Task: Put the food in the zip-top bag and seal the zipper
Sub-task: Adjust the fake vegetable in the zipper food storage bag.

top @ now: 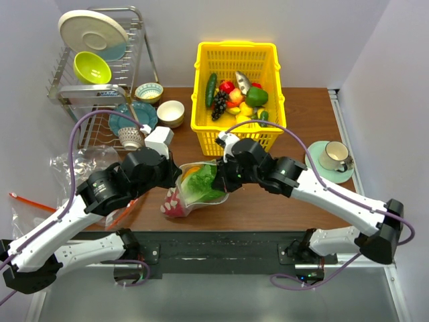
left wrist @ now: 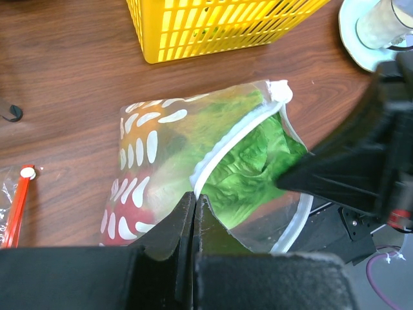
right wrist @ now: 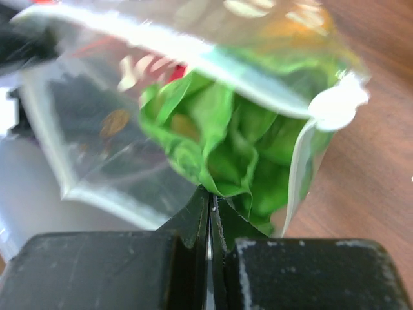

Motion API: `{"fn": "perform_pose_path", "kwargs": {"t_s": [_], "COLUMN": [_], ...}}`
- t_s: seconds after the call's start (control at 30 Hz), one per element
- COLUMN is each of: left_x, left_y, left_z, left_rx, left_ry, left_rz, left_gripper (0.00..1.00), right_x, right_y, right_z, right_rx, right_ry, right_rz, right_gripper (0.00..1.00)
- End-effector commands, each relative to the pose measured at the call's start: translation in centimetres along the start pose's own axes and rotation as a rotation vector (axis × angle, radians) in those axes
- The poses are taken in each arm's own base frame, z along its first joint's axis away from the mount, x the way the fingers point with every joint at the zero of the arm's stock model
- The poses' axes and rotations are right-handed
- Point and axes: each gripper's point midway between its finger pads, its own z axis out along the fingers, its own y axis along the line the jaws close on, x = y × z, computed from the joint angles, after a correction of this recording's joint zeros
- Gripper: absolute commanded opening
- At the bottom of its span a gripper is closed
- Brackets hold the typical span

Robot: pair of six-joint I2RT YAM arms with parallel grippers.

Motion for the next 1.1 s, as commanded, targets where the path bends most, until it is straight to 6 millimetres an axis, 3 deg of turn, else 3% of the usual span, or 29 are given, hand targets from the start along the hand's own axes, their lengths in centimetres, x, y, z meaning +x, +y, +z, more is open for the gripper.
{"fn": "perform_pose_path", "kwargs": {"t_s": [0.0, 0.13, 0.3, 0.43, 0.53, 0.6, 0.63, 0.7, 0.73, 0.83, 0.9, 1.07], "left_x": [-2.7, -2.7, -2.6, -2.7, -2.8, -2.8, -2.6, -2.4, -2.1, -1.7, -1.7, -2.4], "left_y": [-1.3, -1.4, -2.3, -3.0, -3.0, -2.9, -2.8, -2.9, -2.7, -2.9, -3.1, -3.7], "left_z": [-1.1, -1.0, -0.5, 0.0, 0.0, 0.1, 0.2, 0.4, 0.6, 1.0, 1.2, 1.1], "left_rx": [0.058, 0.064, 0.098, 0.117, 0.115, 0.109, 0.104, 0.105, 0.1, 0.109, 0.118, 0.139], "left_ry": [-0.089, -0.087, -0.076, -0.071, -0.073, -0.073, -0.068, -0.065, -0.061, -0.056, -0.06, -0.077], "left_rz": [-0.035, -0.035, -0.034, -0.032, -0.029, -0.028, -0.028, -0.034, -0.036, -0.057, -0.069, -0.081], "left_gripper": [0.0, 0.0, 0.0, 0.0, 0.0, 0.0, 0.0, 0.0, 0.0, 0.0, 0.0, 0.0], "right_x": [-4.4, -5.3, -4.0, -3.5, -3.8, -3.7, -3.5, -3.3, -2.6, -1.5, -1.3, 0.2], "right_y": [0.0, -1.2, -1.5, -0.8, -0.1, 0.0, 0.1, 0.7, 0.6, 1.5, 1.8, 1.2], "right_z": [1.5, 5.1, 10.0, 10.9, 9.9, 9.1, 8.8, 7.7, 7.6, 6.7, 6.2, 6.7], "right_rx": [0.06, 0.118, 0.108, 0.067, 0.039, 0.029, 0.024, -0.003, -0.008, -0.065, -0.085, -0.061], "right_ry": [-0.133, -0.167, -0.149, -0.153, -0.166, -0.161, -0.157, -0.148, -0.134, -0.115, -0.112, -0.053], "right_rz": [-0.03, -0.018, 0.014, 0.029, 0.022, 0.02, 0.023, 0.038, 0.066, 0.135, 0.179, 0.205], "right_gripper": [0.0, 0.0, 0.0, 0.0, 0.02, 0.13, 0.28, 0.42, 0.54, 0.71, 0.78, 0.83]}}
